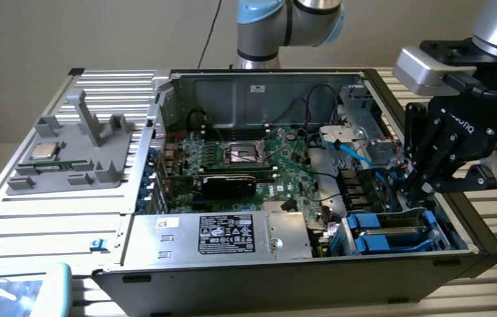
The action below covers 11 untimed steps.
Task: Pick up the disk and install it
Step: 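Insert the first disk wire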
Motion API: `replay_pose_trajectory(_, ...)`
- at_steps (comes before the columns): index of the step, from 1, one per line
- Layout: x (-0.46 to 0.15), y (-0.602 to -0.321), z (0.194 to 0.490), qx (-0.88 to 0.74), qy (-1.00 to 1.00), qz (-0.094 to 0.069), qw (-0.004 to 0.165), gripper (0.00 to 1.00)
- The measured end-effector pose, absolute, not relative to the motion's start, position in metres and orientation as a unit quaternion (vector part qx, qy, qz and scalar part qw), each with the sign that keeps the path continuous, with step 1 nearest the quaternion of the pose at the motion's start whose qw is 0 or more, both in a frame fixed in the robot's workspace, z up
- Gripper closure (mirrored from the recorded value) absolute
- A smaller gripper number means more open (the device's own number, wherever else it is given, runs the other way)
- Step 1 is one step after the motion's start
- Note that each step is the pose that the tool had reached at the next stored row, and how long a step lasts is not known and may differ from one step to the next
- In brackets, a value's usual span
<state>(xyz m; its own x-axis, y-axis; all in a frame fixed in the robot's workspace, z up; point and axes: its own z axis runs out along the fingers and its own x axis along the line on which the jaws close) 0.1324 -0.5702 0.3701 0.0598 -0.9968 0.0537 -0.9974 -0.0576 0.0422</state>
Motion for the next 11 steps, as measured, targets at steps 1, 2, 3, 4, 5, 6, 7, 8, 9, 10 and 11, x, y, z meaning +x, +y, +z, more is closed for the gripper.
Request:
replay_pose_trajectory(1, 0.1324, -0.5702, 0.3700, 0.722, -0.691, 0.005, 0.034, 0.83)
replay_pose_trajectory(2, 0.1324, -0.5702, 0.3699, 0.718, -0.696, 0.005, 0.034, 0.83)
replay_pose_trajectory(3, 0.1324, -0.5702, 0.3699, 0.713, -0.701, 0.005, 0.034, 0.83)
replay_pose_trajectory(4, 0.1324, -0.5702, 0.3698, 0.708, -0.705, 0.004, 0.034, 0.83)
replay_pose_trajectory(5, 0.1324, -0.5702, 0.3697, 0.703, -0.710, 0.004, 0.034, 0.83)
replay_pose_trajectory(6, 0.1324, -0.5702, 0.3696, 0.700, -0.713, 0.004, 0.035, 0.83)
replay_pose_trajectory(7, 0.1325, -0.5702, 0.3695, 0.698, -0.715, 0.005, 0.035, 0.83)
replay_pose_trajectory(8, 0.1324, -0.5703, 0.3696, 0.698, -0.715, 0.005, 0.035, 0.83)
replay_pose_trajectory(9, 0.1324, -0.5703, 0.3695, 0.698, -0.715, 0.005, 0.035, 0.83)
replay_pose_trajectory(10, 0.1324, -0.5702, 0.3694, 0.698, -0.715, 0.005, 0.035, 0.83)
replay_pose_trajectory(11, 0.1324, -0.5702, 0.3694, 0.698, -0.715, 0.005, 0.035, 0.83)
